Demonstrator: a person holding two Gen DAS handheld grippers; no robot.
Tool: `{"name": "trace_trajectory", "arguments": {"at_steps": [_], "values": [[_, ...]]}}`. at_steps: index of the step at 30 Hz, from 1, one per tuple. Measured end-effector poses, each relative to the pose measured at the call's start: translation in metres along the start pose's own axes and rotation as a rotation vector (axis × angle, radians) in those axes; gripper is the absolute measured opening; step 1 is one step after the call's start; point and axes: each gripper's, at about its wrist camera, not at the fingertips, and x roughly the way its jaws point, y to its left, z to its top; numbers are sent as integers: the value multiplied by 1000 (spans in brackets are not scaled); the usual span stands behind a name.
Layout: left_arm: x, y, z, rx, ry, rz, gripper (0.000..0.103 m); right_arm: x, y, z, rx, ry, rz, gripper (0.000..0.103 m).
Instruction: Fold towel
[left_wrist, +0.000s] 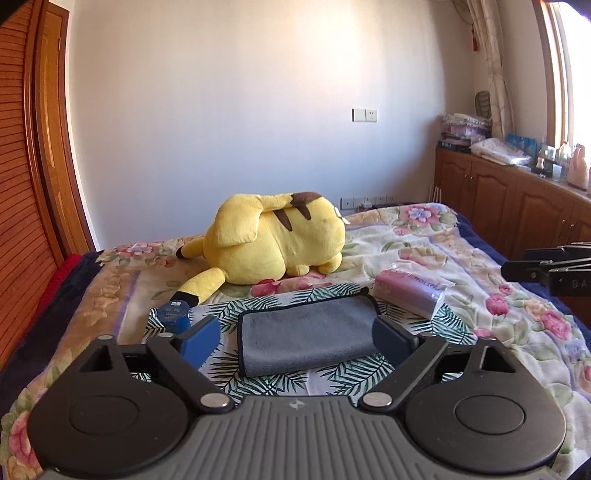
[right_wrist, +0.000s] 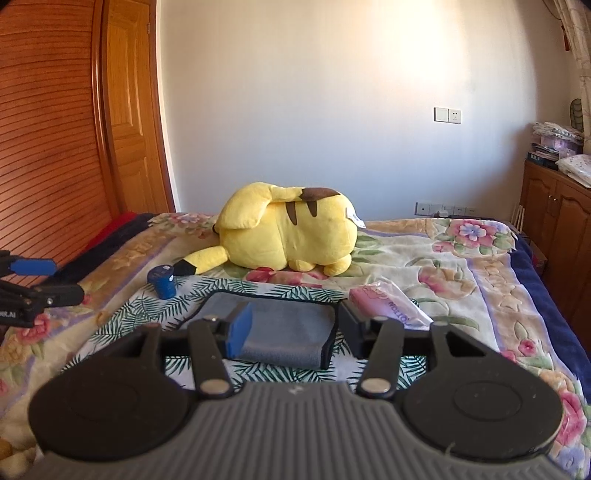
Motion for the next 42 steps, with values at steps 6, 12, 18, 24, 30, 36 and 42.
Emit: {"name": "trace_trajectory", "arguments": {"at_steps": [6, 12, 18, 24, 30, 36, 42], "values": [[-17, -3, -7, -19, -24, -7, 87, -13, 5, -7, 5, -16, -13, 89], [-25, -7, -16, -9, -24, 3, 87, -18, 10, -17, 3, -18, -18, 103], [-31, -7, -29, -34, -18, 1, 87, -18, 15, -30, 17, 3, -5, 103], [-39, -12, -49, -37, -24, 14, 87, -22, 22, -44, 11, 0, -14, 103], [-44, -18, -68, -38, -19, 28, 87, -23, 30, -60, 1, 12, -12, 103], [-46, -21, -84, -49, -21, 42, 87, -26, 36, -78, 18, 23, -2, 103], [-45, -22, -106, -79, -10, 49, 87, -30, 41, -97, 27, 34, 1, 103]]}}
